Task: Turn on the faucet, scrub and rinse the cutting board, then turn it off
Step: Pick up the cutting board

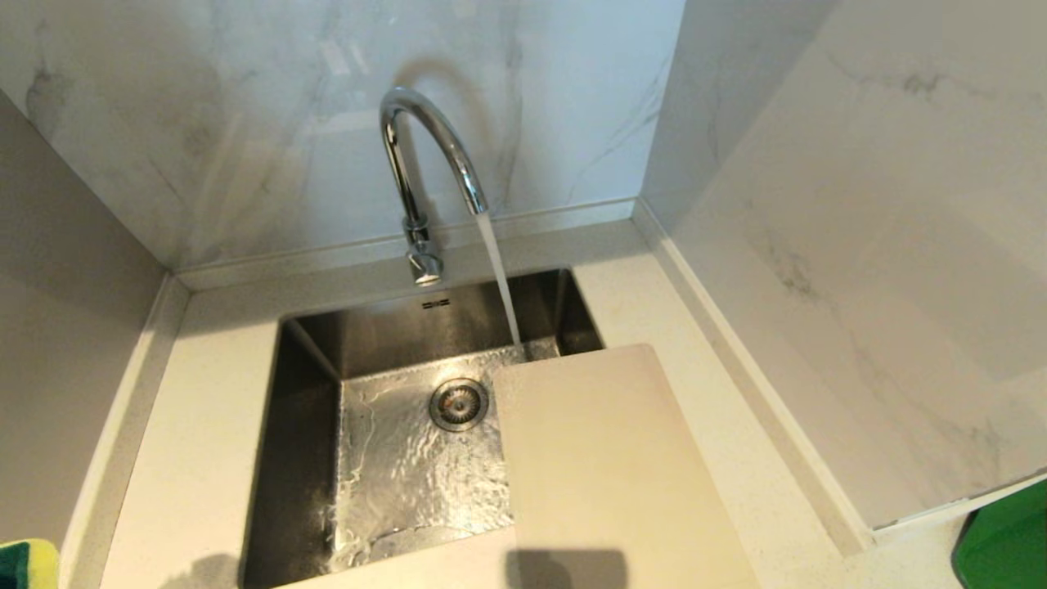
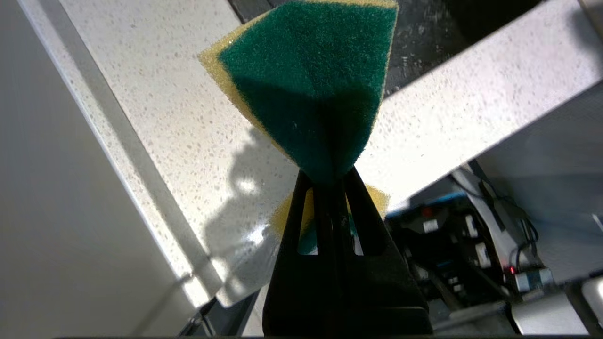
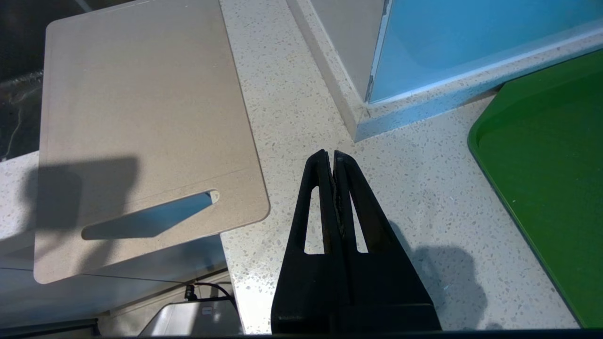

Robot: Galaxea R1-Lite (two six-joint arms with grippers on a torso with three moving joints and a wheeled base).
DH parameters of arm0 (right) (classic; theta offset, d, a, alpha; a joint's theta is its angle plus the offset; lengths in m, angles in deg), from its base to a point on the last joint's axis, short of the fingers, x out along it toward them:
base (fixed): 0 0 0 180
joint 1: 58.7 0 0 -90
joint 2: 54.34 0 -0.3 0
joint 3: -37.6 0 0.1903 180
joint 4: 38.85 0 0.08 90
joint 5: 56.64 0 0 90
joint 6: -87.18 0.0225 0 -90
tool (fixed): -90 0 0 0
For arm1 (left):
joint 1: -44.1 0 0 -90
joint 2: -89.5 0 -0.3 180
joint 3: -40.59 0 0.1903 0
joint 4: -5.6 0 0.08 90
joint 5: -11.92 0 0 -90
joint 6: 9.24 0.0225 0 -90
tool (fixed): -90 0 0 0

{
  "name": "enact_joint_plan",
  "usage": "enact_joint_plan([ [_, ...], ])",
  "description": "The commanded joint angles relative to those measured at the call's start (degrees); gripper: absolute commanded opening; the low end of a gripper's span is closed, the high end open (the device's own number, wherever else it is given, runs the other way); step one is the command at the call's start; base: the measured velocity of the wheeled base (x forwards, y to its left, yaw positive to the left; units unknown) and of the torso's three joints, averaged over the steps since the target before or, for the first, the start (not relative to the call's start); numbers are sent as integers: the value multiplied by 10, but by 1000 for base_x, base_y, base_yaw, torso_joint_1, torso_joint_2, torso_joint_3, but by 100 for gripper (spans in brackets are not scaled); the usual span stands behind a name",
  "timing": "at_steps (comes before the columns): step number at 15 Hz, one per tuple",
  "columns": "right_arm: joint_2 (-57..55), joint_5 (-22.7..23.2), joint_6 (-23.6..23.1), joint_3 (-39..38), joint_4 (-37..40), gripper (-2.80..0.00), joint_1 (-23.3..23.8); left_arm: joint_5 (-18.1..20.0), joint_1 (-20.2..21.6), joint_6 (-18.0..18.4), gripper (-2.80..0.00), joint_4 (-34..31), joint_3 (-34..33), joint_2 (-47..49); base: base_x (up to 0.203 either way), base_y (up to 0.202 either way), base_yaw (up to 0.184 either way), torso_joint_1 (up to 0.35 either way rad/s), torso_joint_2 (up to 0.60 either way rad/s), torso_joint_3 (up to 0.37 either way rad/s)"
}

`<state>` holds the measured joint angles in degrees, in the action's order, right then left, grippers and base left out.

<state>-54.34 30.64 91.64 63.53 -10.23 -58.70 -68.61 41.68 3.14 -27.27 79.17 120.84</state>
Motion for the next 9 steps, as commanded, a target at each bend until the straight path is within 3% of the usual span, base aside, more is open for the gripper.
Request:
enact_joint_plan([
  [1,0,0,0,0,0,-280,0,-3,1,-21,-280,93,-67,-31,0,0,0,0,0,0],
  [5,0,0,0,0,0,-280,0,-6,2,-48,-280,161,-141,-93,0,0,0,0,0,0],
  [9,0,0,0,0,0,-280,0,-62,-11,-66,-280,108,-150,-153,0,0,0,0,0,0],
])
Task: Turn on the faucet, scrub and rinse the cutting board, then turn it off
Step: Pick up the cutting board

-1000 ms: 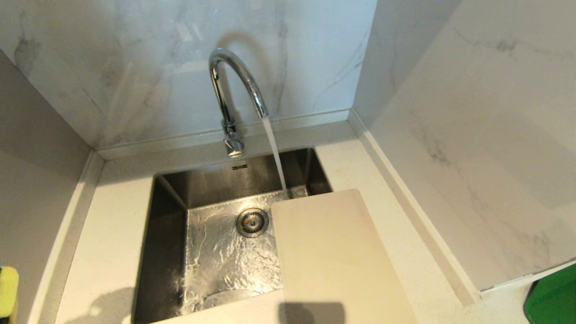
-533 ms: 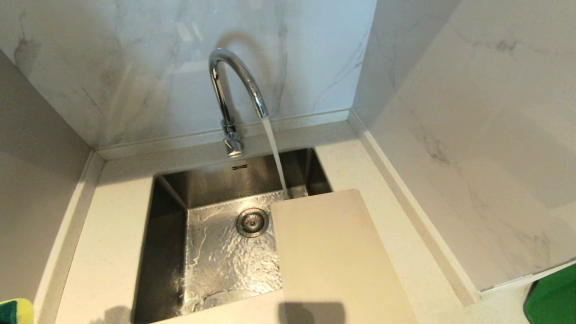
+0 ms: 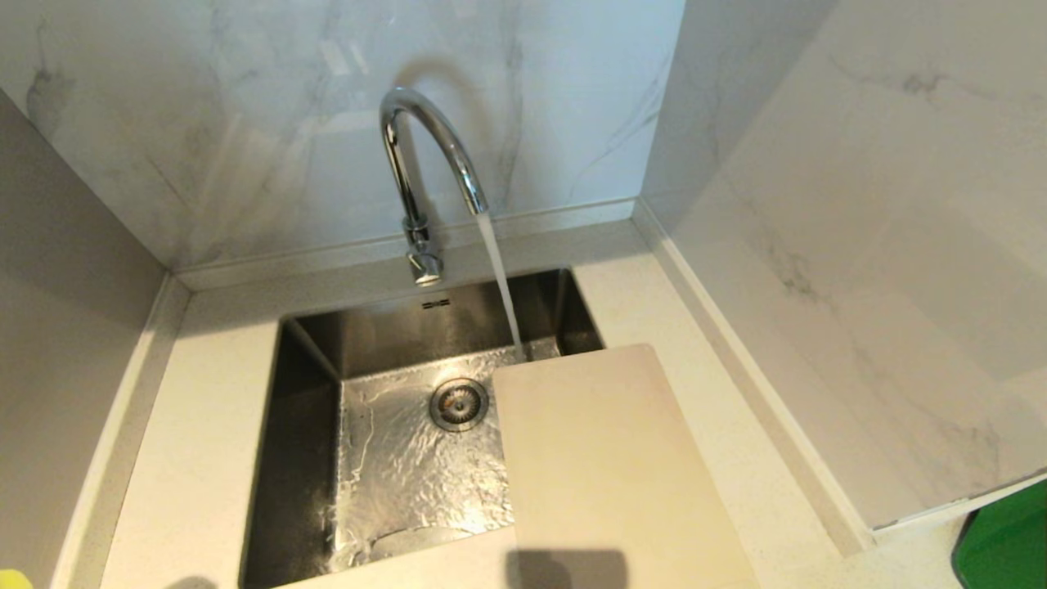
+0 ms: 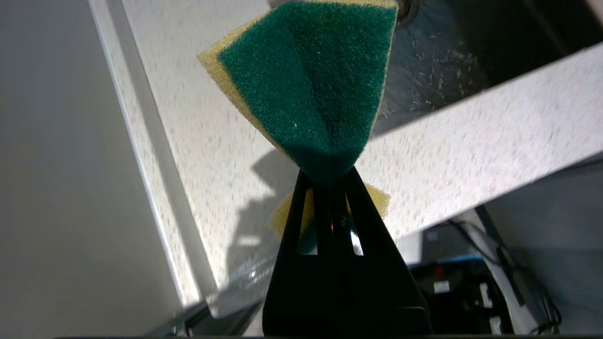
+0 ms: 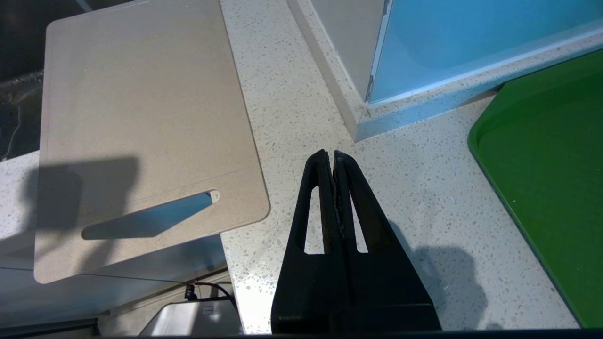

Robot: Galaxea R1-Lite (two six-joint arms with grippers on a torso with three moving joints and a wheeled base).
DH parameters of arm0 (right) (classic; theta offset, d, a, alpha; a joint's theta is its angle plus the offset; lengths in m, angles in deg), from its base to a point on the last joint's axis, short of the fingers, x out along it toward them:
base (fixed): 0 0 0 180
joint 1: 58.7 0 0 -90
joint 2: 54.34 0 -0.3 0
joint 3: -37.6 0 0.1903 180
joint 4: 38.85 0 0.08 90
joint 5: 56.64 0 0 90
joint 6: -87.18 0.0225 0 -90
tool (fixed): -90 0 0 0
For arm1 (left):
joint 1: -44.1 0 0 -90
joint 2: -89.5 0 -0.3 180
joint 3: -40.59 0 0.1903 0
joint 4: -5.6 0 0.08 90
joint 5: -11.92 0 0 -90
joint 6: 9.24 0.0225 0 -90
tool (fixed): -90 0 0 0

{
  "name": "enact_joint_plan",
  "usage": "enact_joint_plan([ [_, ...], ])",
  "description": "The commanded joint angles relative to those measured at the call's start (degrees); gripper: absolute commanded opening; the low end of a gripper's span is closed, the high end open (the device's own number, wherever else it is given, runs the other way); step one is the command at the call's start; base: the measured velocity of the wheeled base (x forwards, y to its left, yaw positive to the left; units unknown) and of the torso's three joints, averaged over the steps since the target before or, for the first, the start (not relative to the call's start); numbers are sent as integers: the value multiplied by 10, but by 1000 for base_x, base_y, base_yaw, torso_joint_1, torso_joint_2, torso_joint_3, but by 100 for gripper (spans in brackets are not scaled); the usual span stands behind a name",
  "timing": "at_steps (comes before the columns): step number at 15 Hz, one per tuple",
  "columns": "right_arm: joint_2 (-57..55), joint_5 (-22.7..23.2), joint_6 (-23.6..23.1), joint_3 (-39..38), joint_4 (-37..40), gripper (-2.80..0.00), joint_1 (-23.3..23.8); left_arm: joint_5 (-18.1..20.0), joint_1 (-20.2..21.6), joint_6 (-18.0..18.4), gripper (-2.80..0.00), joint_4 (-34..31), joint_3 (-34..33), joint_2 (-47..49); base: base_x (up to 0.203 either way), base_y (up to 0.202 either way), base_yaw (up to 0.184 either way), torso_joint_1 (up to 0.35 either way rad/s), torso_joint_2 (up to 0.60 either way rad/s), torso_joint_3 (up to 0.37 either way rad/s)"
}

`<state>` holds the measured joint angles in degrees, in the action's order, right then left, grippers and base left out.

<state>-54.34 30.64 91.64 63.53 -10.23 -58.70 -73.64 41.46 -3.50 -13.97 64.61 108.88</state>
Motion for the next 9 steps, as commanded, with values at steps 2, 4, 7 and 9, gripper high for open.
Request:
enact_joint_plan([
  [2,0,0,0,0,0,-280,0,-20,-8,-1,-280,-68,2,-43,0,0,0,0,0,0],
  [4,0,0,0,0,0,-280,0,-19,-1,-2,-280,-45,-3,-57,0,0,0,0,0,0],
  [7,0,0,0,0,0,-280,0,-19,13,-2,-280,-44,-4,-133,0,0,0,0,0,0],
  [9,-1,0,0,0,0,-280,0,-19,15,-1,-280,-43,-4,-171,0,0,0,0,0,0],
])
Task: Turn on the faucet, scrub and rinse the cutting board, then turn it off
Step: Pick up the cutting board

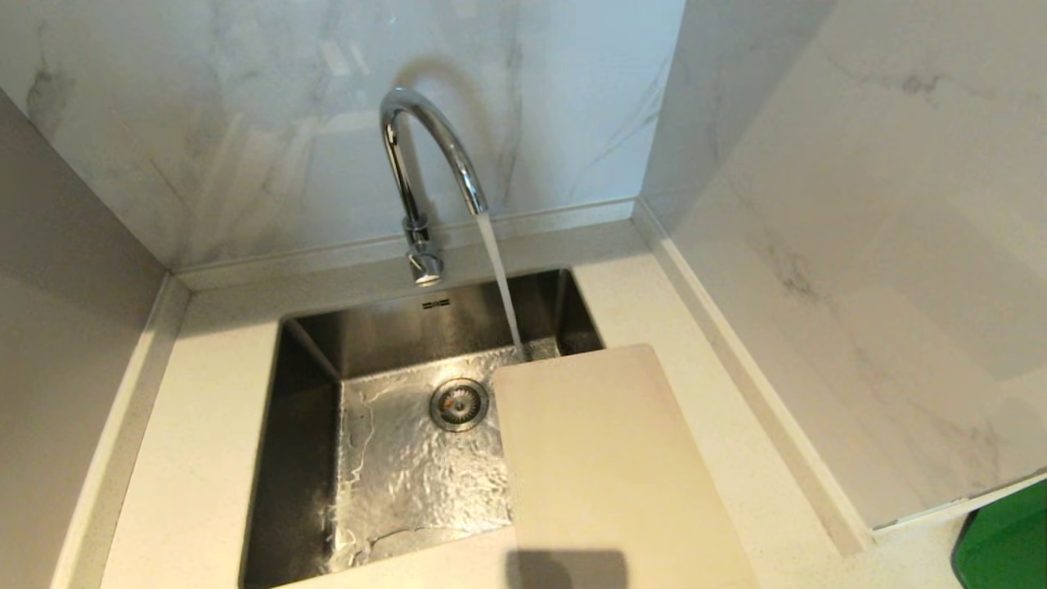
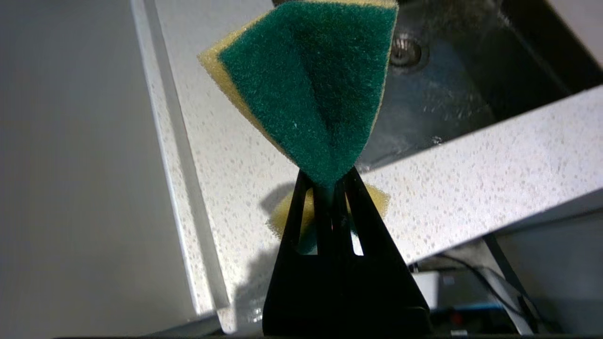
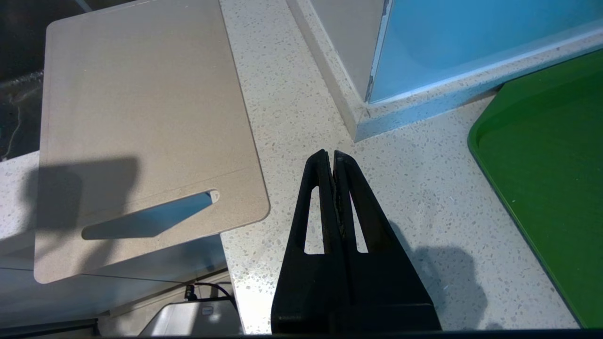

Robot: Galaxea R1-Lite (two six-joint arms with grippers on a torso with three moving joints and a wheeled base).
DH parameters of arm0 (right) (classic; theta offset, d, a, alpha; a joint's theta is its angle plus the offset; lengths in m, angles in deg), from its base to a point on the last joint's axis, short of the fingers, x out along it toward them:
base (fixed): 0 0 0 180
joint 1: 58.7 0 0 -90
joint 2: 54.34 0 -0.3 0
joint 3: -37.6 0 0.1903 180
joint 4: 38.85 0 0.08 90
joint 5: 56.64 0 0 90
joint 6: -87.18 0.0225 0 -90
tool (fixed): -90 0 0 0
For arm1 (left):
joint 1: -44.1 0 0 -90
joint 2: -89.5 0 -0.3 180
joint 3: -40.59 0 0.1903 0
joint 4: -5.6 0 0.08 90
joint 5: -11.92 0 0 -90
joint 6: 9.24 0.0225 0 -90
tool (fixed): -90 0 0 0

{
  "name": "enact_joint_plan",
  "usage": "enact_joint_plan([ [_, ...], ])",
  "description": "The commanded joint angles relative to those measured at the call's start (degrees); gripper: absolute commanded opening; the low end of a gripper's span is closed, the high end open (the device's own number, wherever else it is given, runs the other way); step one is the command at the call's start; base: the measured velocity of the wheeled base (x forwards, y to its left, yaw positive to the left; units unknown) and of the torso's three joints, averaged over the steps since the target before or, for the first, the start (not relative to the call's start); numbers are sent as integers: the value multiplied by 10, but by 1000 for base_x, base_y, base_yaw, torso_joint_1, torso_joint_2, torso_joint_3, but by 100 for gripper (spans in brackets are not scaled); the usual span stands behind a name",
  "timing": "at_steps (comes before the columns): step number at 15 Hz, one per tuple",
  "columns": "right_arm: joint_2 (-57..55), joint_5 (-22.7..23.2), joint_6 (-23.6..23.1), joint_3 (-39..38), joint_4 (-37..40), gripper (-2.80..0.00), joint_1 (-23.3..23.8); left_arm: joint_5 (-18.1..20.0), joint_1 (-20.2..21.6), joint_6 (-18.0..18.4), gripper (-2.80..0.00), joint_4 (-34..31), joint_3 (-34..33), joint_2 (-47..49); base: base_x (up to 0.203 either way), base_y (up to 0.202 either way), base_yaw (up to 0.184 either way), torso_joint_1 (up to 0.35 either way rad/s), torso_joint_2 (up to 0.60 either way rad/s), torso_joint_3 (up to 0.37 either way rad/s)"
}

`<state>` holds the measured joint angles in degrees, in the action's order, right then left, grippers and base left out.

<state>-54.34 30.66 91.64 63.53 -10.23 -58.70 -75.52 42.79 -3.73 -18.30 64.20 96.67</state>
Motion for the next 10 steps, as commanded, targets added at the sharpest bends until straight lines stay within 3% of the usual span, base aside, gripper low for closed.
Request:
enact_joint_plan([
  [1,0,0,0,0,0,-280,0,-1,2,3,-280,2,-1,-67,0,0,0,0,0,0],
  [4,-1,0,0,0,0,-280,0,-6,3,-12,-280,5,-2,-69,0,0,0,0,0,0],
  [8,0,0,0,0,0,-280,0,-25,3,-58,-280,7,-2,-68,0,0,0,0,0,0],
  [10,0,0,0,0,0,-280,0,-25,3,-59,-280,7,-2,-68,0,0,0,0,0,0],
])
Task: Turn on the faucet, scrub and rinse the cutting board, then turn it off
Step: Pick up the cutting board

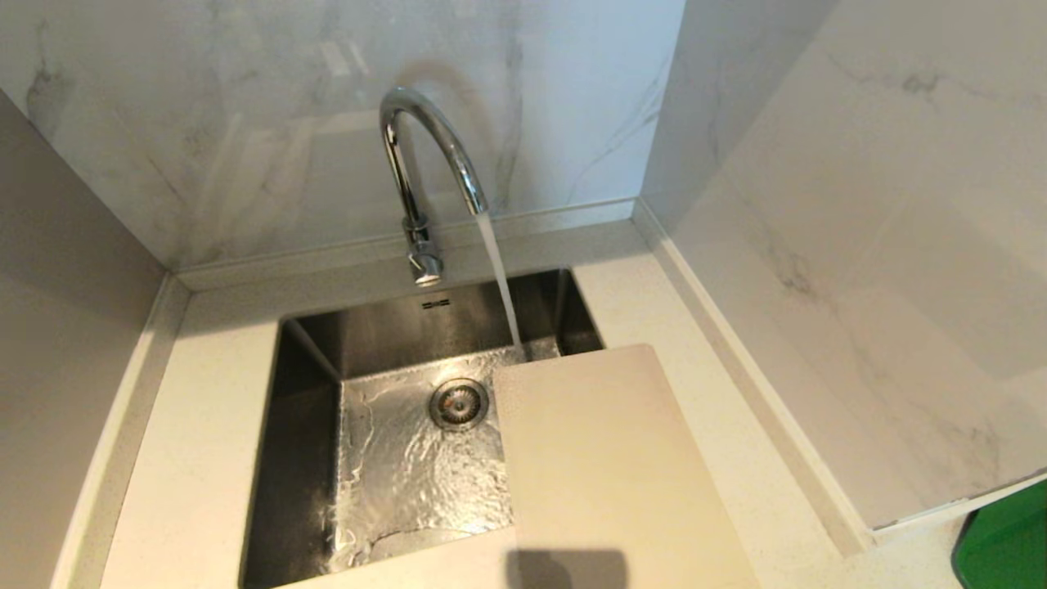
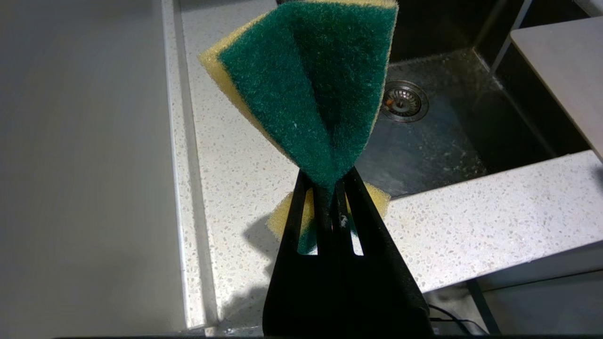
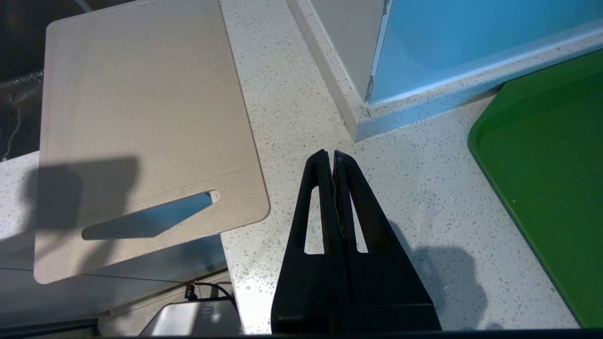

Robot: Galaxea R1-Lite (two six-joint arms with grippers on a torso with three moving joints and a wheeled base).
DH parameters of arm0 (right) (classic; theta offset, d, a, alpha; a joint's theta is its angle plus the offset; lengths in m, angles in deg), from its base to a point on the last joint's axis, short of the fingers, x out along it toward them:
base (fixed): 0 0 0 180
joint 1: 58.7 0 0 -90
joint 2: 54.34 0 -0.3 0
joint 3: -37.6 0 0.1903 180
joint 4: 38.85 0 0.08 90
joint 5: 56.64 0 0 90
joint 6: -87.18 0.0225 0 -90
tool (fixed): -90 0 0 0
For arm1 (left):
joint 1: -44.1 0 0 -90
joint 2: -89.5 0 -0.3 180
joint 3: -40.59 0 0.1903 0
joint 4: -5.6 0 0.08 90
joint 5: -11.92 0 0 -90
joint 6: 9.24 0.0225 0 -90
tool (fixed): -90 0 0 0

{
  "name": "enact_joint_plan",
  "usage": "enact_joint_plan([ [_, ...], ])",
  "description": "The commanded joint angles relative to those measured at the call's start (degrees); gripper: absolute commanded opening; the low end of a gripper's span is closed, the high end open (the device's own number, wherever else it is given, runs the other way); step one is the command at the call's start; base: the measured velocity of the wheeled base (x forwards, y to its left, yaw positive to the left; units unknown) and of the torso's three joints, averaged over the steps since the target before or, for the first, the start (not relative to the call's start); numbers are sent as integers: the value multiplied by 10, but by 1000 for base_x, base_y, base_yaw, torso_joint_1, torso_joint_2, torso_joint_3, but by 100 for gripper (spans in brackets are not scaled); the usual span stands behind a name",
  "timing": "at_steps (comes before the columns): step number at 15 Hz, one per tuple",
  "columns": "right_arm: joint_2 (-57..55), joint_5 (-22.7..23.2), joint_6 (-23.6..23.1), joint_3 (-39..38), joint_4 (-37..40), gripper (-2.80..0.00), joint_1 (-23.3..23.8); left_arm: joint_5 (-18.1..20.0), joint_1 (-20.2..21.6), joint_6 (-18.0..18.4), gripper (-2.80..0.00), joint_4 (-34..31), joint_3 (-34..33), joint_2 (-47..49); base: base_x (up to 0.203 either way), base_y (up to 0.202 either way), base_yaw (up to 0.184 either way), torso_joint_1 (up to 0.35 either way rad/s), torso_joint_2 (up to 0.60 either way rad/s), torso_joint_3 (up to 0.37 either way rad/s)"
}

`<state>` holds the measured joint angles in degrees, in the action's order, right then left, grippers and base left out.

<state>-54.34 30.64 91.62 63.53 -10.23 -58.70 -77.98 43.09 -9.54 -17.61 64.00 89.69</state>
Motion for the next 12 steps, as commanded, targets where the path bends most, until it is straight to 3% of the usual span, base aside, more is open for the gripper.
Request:
enact_joint_plan([
  [1,0,0,0,0,0,-280,0,-1,0,0,-280,0,0,2,0,0,0,0,0,0],
  [12,-1,0,0,0,0,-280,0,-2,0,0,-280,0,0,2,0,0,0,0,0,0],
])
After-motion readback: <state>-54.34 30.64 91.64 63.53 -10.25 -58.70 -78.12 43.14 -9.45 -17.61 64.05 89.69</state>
